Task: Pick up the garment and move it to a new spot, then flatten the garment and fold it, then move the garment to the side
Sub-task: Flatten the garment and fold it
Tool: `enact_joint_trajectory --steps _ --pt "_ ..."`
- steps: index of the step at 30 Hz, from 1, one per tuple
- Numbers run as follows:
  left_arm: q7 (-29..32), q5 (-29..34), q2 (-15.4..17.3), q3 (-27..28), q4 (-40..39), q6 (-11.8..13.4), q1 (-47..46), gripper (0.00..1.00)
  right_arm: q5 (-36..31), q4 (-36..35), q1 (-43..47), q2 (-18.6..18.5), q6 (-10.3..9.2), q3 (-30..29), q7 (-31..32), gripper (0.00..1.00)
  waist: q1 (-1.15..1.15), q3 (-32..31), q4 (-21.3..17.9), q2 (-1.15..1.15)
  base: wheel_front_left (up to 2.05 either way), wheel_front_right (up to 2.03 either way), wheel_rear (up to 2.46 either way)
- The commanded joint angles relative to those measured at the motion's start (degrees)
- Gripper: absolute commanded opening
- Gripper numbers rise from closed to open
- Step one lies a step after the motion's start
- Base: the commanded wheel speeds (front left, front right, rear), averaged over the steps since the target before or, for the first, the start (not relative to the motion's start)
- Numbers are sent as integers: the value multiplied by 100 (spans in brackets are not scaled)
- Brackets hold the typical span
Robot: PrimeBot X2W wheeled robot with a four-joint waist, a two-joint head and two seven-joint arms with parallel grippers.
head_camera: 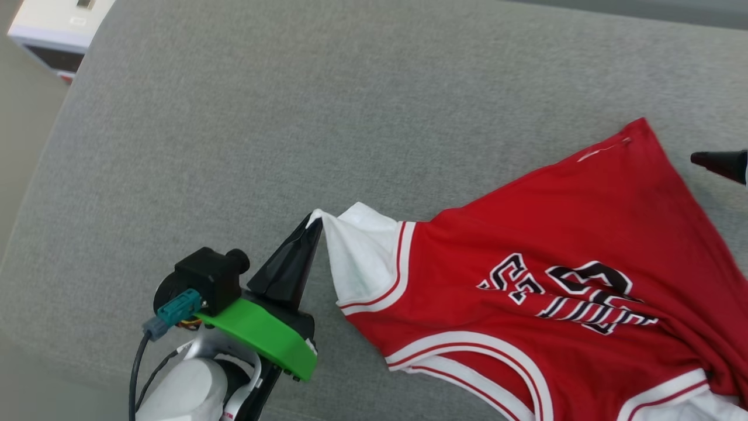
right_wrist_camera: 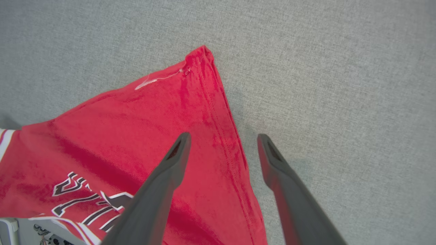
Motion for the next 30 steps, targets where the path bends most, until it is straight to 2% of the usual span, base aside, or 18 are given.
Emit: enact_joint_trajectory --steps 1,11,23,24,26,30 --pt "-48 79 -32 -15 -6 -23 -130 0 -80 111 -143 34 -4 18 -29 100 0 421 396 0 0 0 0" --pt "-171 85 -151 -98 96 -102 -349 0 -375 835 -651 -24 -4 254 -294 100 0 749 681 0 0 0 0" --pt "-311 37 -221 -129 246 -123 -391 0 -507 1257 -401 -225 -4 719 -291 100 0 824 870 0 0 0 0" --pt "-316 33 -222 -130 257 -123 -392 0 -491 1275 -376 -237 -4 742 -282 96 0 818 875 0 0 0 0" --pt "-325 27 -224 -134 283 -121 -394 0 -464 1304 -327 -249 -4 772 -270 0 0 797 882 0 0 0 0" --pt "-336 15 -224 -145 330 -111 -382 0 -403 1331 -262 -257 -4 815 -321 0 0 722 873 0 0 0 0"
